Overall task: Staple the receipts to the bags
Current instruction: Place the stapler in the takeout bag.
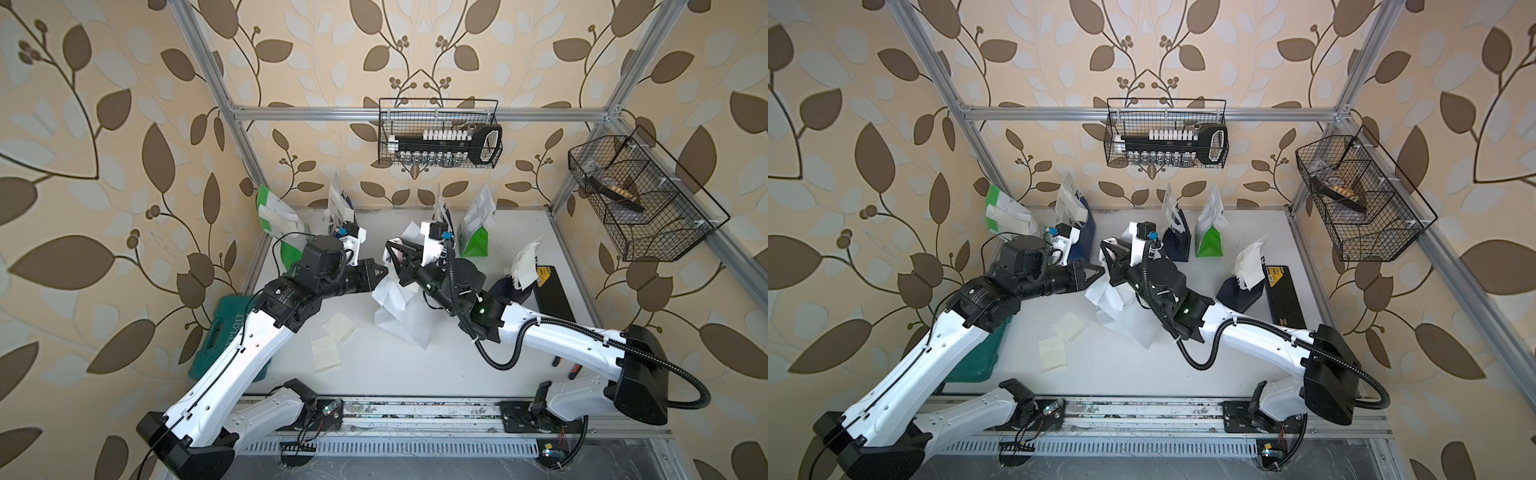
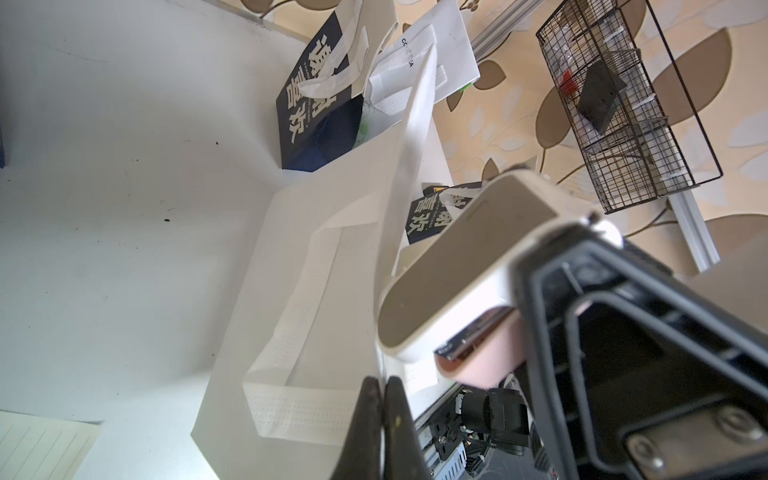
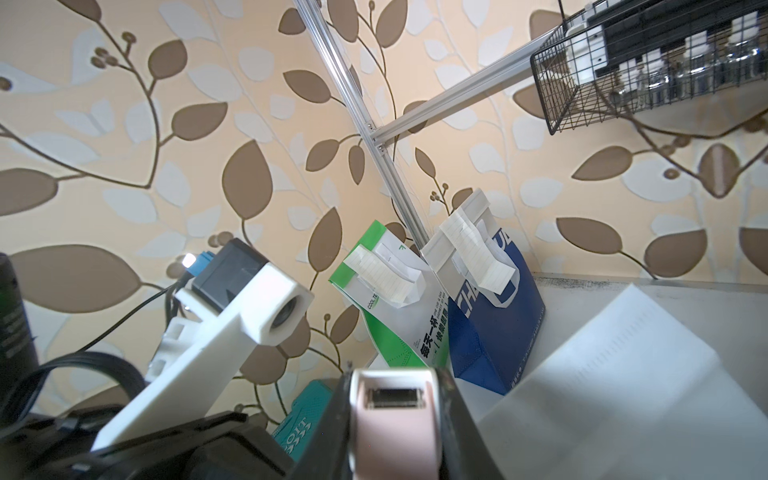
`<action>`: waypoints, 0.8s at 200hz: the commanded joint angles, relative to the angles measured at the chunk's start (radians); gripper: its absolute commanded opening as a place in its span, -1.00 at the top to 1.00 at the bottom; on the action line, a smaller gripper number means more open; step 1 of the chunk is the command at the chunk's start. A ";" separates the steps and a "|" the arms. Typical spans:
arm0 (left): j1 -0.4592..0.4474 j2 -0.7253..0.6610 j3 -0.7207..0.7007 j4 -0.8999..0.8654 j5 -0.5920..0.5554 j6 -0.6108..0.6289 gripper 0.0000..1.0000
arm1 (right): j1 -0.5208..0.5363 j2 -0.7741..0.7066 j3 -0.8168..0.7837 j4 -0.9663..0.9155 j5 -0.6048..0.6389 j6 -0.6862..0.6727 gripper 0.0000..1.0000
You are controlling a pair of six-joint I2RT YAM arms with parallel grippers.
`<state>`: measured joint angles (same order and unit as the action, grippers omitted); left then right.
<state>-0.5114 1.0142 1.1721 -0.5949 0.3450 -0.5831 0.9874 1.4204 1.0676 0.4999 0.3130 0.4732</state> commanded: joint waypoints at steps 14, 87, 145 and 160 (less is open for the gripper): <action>-0.007 -0.019 0.036 0.062 0.051 -0.003 1.00 | 0.002 0.025 0.030 -0.002 -0.036 -0.046 1.00; -0.007 -0.029 0.047 0.045 0.006 0.050 1.00 | 0.002 -0.004 0.027 -0.105 -0.046 -0.073 1.00; -0.007 -0.044 0.043 0.061 -0.028 0.120 1.00 | -0.002 -0.033 0.048 -0.230 -0.031 -0.104 1.00; -0.007 -0.052 0.042 0.074 -0.020 0.149 1.00 | -0.001 -0.042 0.043 -0.252 -0.011 -0.112 1.00</action>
<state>-0.5117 1.0100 1.1748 -0.6170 0.3363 -0.5037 0.9863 1.4105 1.0870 0.3309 0.2752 0.3965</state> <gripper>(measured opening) 0.047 0.261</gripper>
